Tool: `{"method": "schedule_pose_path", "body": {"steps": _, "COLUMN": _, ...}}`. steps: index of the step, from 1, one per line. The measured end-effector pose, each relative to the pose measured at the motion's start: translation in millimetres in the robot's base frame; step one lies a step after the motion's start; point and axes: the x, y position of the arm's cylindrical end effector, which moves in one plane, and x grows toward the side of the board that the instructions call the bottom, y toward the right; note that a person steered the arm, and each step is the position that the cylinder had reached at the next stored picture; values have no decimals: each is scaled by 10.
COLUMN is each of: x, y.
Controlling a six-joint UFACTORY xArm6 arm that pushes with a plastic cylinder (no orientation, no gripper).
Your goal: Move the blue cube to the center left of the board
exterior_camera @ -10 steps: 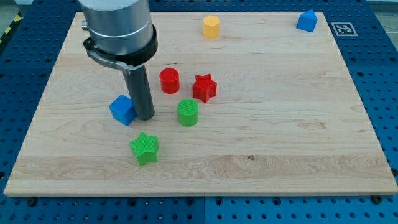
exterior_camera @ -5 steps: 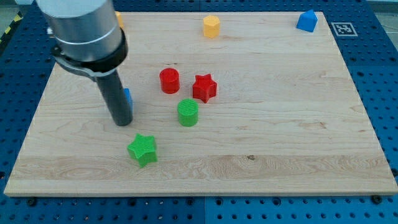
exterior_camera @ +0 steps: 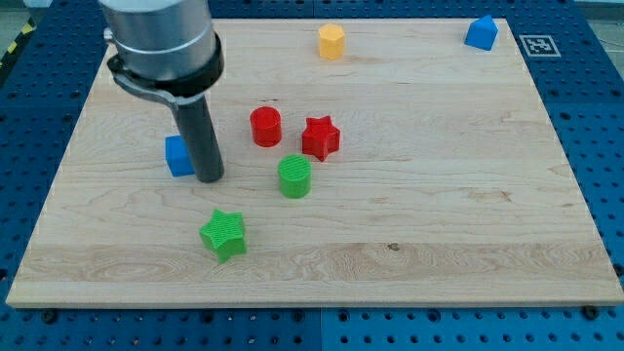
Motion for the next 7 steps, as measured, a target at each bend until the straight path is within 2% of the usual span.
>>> {"method": "schedule_pose_path", "body": {"steps": 5, "x": -312, "y": -416}}
{"method": "schedule_pose_path", "body": {"steps": 7, "x": -190, "y": -551}}
